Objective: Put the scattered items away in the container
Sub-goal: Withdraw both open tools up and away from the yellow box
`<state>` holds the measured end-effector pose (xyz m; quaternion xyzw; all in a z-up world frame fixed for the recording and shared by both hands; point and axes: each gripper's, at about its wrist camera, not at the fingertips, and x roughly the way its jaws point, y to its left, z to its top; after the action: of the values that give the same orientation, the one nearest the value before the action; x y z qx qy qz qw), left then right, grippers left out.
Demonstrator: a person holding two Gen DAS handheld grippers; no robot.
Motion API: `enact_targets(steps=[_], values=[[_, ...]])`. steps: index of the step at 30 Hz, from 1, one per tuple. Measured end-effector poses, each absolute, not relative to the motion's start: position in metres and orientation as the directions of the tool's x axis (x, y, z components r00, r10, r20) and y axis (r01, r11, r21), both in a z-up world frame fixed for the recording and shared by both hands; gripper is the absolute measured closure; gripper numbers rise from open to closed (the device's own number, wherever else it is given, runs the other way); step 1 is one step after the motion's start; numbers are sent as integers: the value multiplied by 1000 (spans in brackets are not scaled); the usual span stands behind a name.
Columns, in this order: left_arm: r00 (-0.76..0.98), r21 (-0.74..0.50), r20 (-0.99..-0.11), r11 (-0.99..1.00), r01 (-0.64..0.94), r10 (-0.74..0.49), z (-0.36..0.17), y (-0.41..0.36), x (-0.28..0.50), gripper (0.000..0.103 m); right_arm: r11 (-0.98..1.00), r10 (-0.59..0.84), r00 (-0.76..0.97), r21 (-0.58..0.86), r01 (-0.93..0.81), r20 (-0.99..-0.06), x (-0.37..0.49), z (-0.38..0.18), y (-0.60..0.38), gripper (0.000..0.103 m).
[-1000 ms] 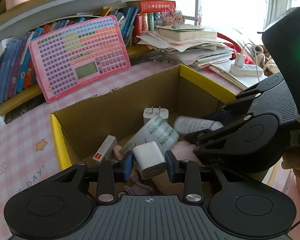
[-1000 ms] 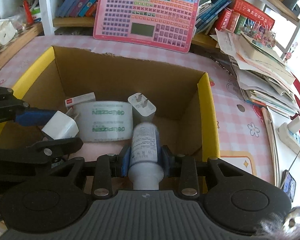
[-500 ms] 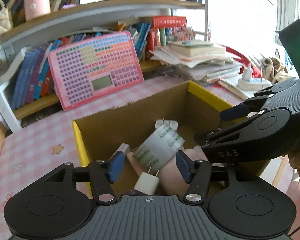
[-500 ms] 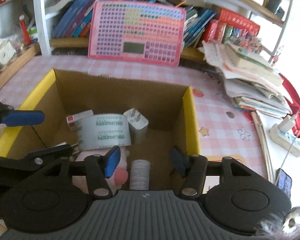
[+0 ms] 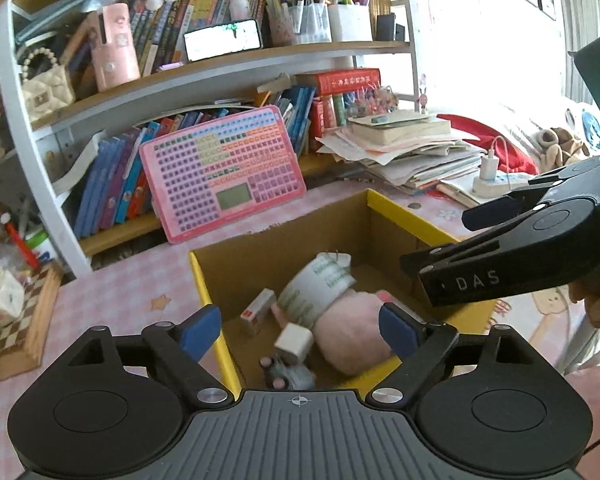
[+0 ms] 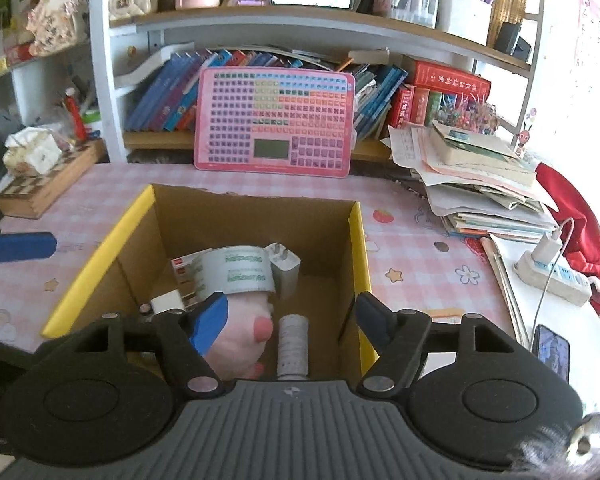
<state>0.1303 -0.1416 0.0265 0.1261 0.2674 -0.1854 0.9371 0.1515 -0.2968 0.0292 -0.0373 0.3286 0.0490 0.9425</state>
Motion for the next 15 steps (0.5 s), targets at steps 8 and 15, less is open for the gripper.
enact_targets(steps=[8, 15], values=[[806, 113, -539, 927, 357, -245, 39, -128, 89, 12, 990, 97, 794, -24, -139, -600, 106, 35, -297, 31], [817, 95, -548, 958, 272, -178, 37, -102, 52, 11, 988, 117, 811, -13, -152, -573, 61, 39, -291, 28]])
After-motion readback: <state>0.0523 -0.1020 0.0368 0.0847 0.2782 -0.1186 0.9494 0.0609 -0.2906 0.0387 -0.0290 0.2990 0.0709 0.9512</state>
